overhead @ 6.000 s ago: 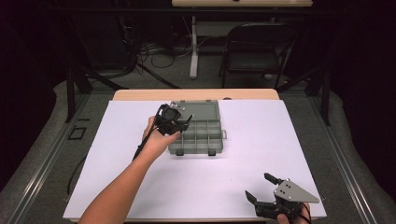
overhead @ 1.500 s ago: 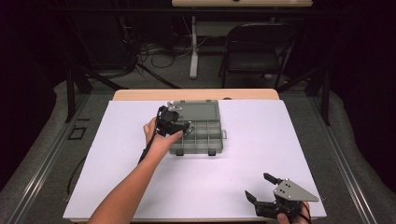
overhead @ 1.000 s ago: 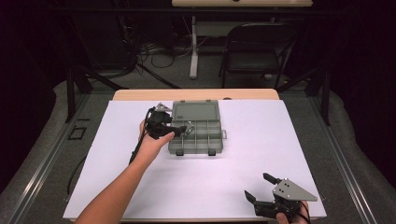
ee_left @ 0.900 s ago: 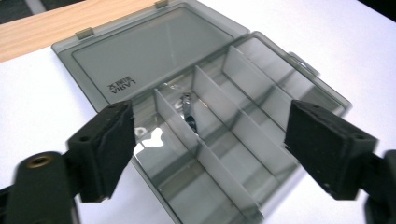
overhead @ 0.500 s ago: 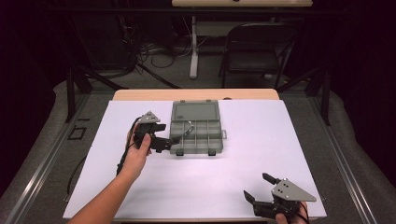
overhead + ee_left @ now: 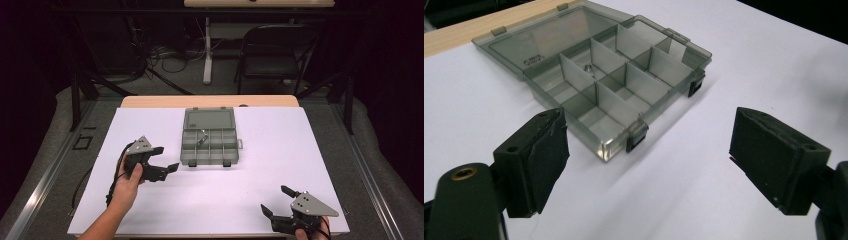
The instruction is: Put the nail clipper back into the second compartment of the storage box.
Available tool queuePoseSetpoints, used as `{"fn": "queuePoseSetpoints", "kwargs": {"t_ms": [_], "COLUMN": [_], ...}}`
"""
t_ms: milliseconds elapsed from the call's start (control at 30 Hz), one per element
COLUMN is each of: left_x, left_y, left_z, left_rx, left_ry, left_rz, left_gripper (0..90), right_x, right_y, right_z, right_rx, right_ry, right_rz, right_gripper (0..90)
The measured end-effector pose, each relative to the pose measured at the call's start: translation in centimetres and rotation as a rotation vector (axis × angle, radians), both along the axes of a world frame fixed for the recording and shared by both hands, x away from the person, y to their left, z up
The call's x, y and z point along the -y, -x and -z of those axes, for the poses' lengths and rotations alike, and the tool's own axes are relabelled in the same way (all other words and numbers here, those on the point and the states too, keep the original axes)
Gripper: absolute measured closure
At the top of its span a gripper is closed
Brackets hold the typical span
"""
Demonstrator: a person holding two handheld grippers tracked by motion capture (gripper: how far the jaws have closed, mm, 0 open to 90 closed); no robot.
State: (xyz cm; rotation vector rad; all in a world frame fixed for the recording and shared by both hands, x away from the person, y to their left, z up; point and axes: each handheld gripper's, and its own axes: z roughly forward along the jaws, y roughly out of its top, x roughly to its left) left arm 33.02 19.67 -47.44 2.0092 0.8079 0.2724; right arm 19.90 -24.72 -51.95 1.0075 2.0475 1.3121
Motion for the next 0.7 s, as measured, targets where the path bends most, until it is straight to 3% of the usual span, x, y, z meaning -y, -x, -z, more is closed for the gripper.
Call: {"fn": "queuePoseSetpoints", "kwargs": {"t_ms": [200, 467, 700], "left_x": [-2.2, -4.2, -5.8], "left_y": [1.2, 3.0, 4.2], "left_z": [0.9, 2.3, 3.6], "left_rx": [-0.027, -0.024, -0.065], "left_ry": [0.017, -0.009, -0.030], "left_rz": [-0.022, -0.035, -0.037], "left_gripper": [15.7, 15.7, 15.7], "right_x": [-0.1, 0.0, 0.1], "right_y": [0.0, -0.1, -0.1], "right_z": [0.0, 0.2, 0.2], "right_rx": [-0.005, 0.003, -0.018], "right_ry": [0.001, -0.005, 0.009], "right_rz": [-0.002, 0.002, -0.001], "right_gripper": [13.8, 13.8, 13.8]}}
